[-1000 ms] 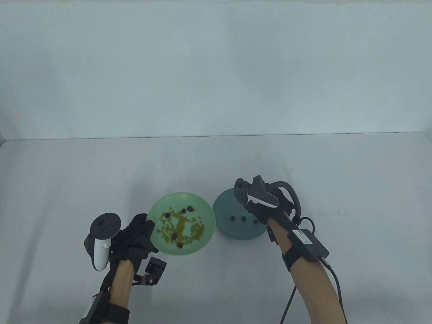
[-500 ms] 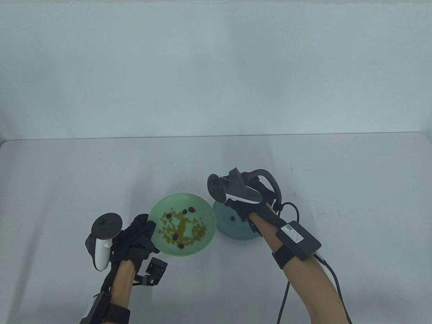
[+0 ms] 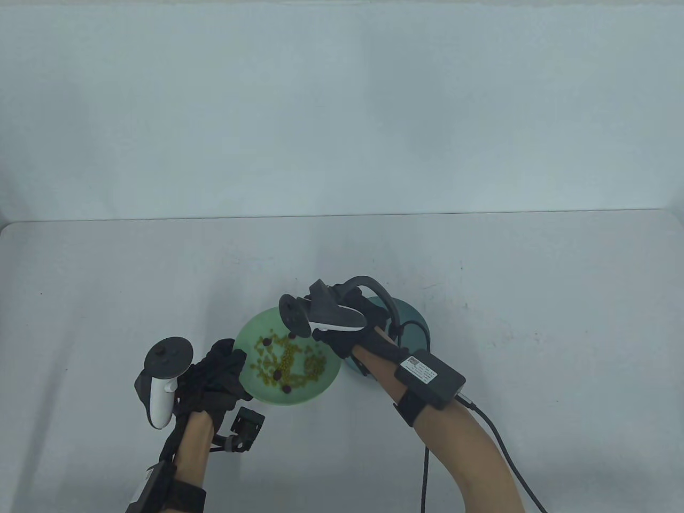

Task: Pick cranberries with hand pinch into plate

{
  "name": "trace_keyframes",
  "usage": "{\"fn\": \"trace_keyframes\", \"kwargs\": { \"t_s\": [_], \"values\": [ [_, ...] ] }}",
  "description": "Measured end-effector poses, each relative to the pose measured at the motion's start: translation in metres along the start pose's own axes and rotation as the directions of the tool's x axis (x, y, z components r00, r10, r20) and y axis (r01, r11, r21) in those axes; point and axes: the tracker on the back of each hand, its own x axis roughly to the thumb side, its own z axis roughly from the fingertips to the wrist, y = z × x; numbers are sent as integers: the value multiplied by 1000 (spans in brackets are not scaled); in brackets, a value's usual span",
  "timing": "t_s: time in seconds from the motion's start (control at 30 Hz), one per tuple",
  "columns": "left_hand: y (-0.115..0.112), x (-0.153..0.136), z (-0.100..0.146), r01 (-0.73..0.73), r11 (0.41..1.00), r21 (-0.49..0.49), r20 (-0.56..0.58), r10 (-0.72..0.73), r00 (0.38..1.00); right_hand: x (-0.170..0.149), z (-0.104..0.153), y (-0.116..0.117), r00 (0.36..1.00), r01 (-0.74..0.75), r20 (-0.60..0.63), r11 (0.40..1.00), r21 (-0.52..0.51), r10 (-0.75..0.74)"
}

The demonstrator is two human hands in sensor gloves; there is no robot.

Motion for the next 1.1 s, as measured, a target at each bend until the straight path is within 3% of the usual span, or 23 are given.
{"fn": "trace_keyframes", "kwargs": {
  "t_s": [0.6,1.1],
  "values": [
    [-3,3,1,-21,1000,-13,12,21,1000,17,-9,22,997,-74,11,997,31,73],
    [-1,2,2,-50,999,-16,21,51,999,15,-12,18,999,41,32,995,92,-44]
  ]
}}
